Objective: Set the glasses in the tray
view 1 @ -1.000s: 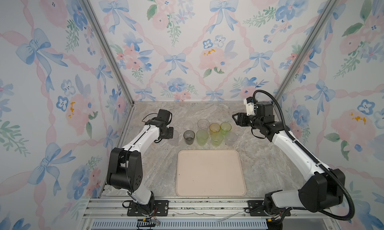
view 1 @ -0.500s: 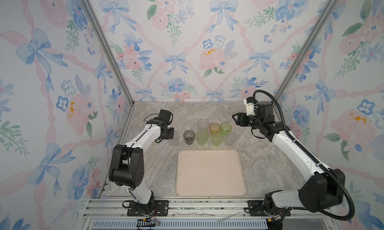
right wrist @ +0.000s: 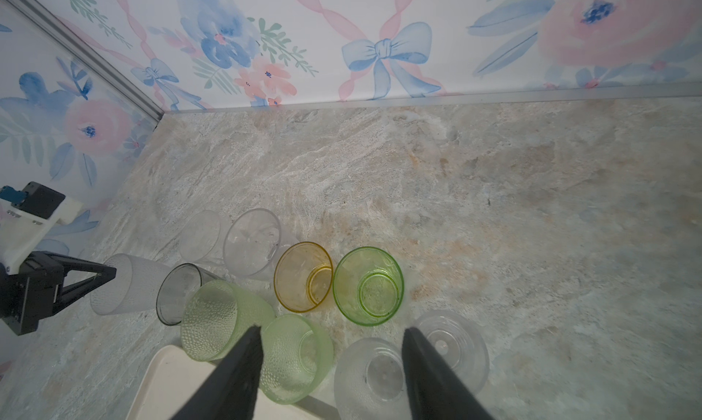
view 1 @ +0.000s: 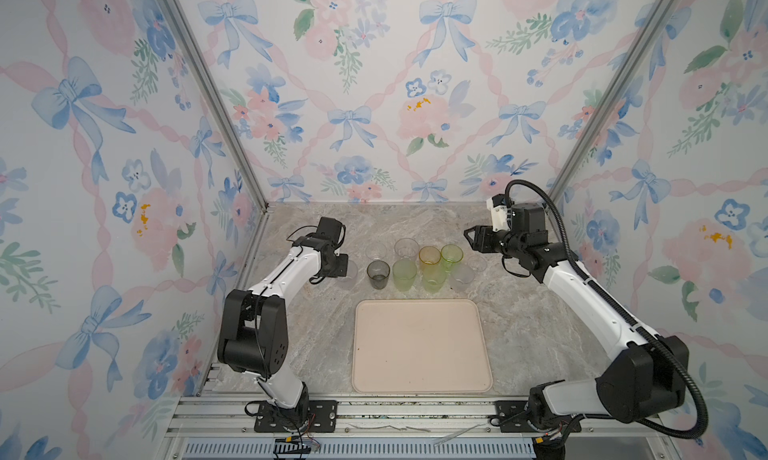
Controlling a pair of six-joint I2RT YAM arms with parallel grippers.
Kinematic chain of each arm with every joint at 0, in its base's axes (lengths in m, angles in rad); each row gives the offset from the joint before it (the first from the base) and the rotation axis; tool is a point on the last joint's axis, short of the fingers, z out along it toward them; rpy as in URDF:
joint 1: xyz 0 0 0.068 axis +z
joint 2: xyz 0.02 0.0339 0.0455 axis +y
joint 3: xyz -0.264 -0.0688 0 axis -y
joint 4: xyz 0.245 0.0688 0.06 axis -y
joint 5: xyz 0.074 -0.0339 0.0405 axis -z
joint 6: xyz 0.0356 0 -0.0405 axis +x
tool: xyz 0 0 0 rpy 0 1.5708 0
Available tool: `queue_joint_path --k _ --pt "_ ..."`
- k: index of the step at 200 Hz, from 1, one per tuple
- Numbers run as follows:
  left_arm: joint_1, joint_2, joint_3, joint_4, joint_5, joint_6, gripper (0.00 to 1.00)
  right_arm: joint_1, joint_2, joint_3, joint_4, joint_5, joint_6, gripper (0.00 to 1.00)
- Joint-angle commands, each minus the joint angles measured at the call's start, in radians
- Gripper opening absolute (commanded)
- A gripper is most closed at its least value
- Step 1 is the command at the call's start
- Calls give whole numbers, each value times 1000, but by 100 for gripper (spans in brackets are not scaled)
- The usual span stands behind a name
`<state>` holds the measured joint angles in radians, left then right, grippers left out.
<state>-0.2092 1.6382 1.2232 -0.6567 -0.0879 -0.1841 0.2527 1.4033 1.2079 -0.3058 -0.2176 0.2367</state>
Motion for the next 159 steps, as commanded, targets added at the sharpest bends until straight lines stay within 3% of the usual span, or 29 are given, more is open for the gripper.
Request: queue_joint_path --k 1,63,112,159 --pt "-8 -77 27 -24 32 15 0 14 13 8 15 -25 20 61" --pt "-105 -243 -14 -104 75 -10 0 51 7 11 1 -22 17 61" --pt "-198 -387 -146 -158 73 -97 0 97 -12 -11 -15 -19 16 61" --pt "-276 -395 -195 -158 98 -137 0 134 -26 -15 -30 -4 12 61"
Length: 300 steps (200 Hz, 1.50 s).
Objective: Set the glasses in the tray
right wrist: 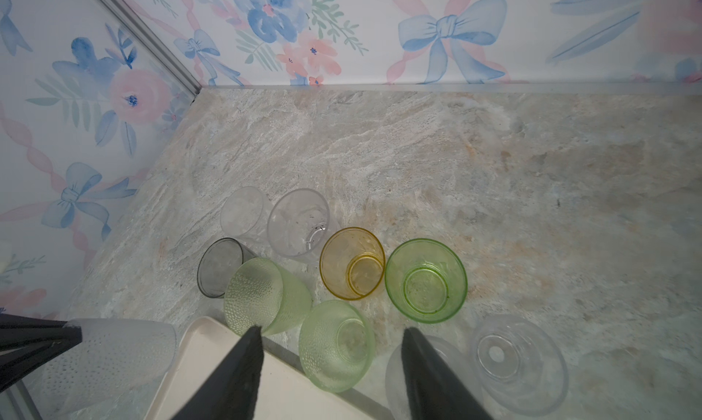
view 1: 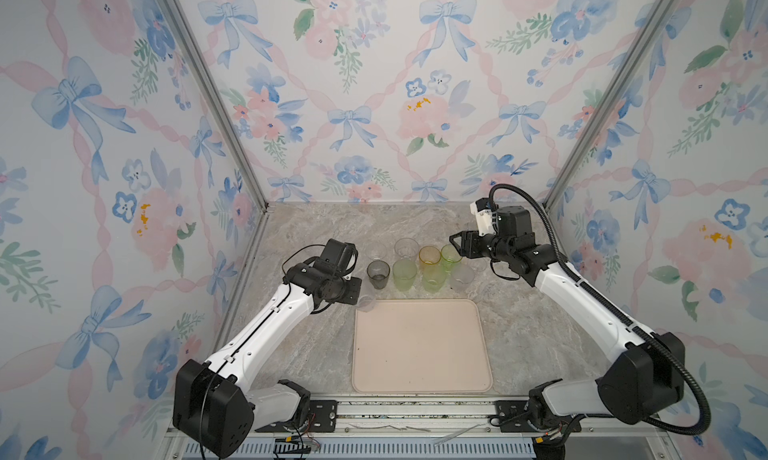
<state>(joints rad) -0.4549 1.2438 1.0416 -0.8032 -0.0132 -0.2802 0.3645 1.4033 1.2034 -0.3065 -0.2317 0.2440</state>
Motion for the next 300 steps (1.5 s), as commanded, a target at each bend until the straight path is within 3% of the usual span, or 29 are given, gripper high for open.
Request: queue_joint_path --k 1,67,201,300 --pt "-33 1 -15 -11 23 -41 0 23 -26 -11 -29 10 5 61" --pt "-74 115 2 -11 -24 -36 0 34 -26 -15 -39 22 -4 61" --pt "-73 259 74 -8 -112 -11 0 34 18 -7 -39 26 -20 61" --pt "-61 301 96 -7 -96 -6 0 33 42 11 -51 23 -34 62"
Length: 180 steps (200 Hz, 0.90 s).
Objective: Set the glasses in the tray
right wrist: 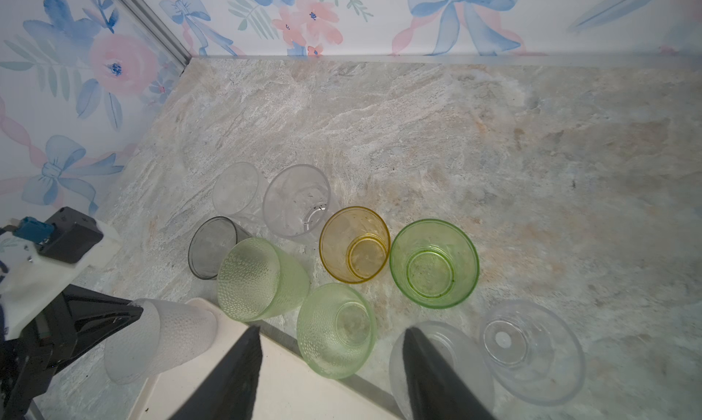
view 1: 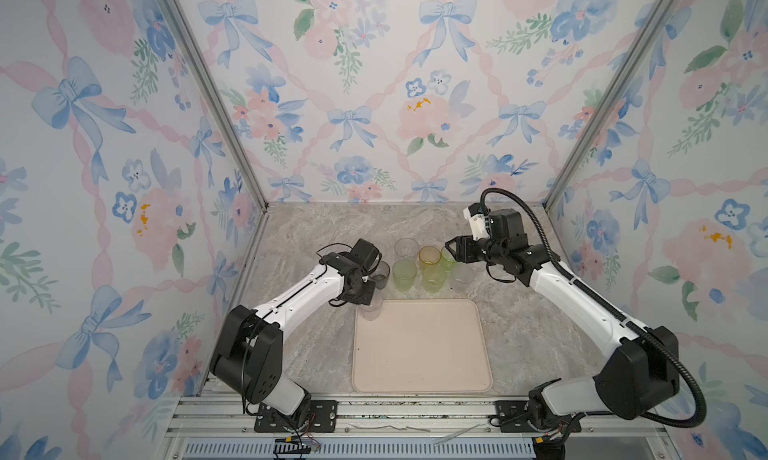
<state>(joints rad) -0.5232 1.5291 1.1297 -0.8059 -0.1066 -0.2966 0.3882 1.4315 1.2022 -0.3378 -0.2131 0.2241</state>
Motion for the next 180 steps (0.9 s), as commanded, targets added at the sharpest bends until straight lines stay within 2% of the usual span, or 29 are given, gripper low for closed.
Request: queue_joint_path --k 1,36,134,180 --pt "7 15 8 -4 -4 11 0 8 14 12 -20 4 -14 62" --pt "10 4 6 -6 -6 13 0 9 10 16 -23 2 -14 62" --pt "12 -27 -10 -4 -17 14 21 9 9 23 -33 -9 -7 63" --pt "12 -54 -10 -5 -22 14 24 15 11 31 -42 -15 -9 63"
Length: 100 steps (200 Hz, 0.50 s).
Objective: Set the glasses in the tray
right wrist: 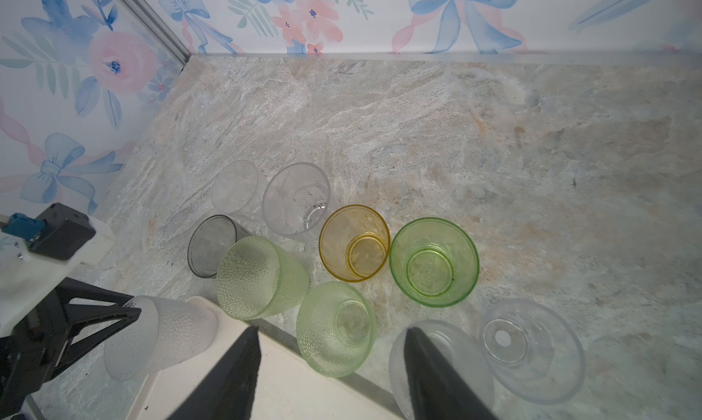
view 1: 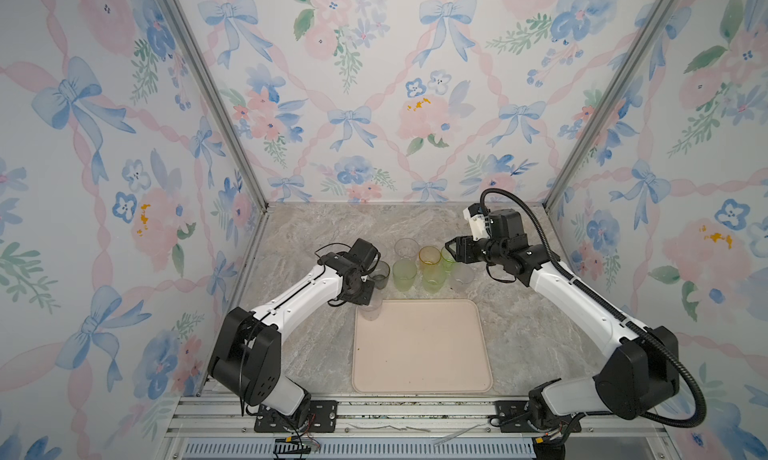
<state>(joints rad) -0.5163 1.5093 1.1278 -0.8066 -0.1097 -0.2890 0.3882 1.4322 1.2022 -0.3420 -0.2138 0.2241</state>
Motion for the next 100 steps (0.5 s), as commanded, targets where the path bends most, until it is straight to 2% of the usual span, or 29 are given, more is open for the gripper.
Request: queue_joint_path --k 1,65,100 --pt "5 -35 -8 -4 -18 7 24 16 12 32 -39 -15 -9 63" --pt "11 -112 10 -4 -14 13 28 40 50 89 -130 -19 -33 63" --pt "20 -161 22 -3 -7 14 28 65 94 143 -204 0 -47 56"
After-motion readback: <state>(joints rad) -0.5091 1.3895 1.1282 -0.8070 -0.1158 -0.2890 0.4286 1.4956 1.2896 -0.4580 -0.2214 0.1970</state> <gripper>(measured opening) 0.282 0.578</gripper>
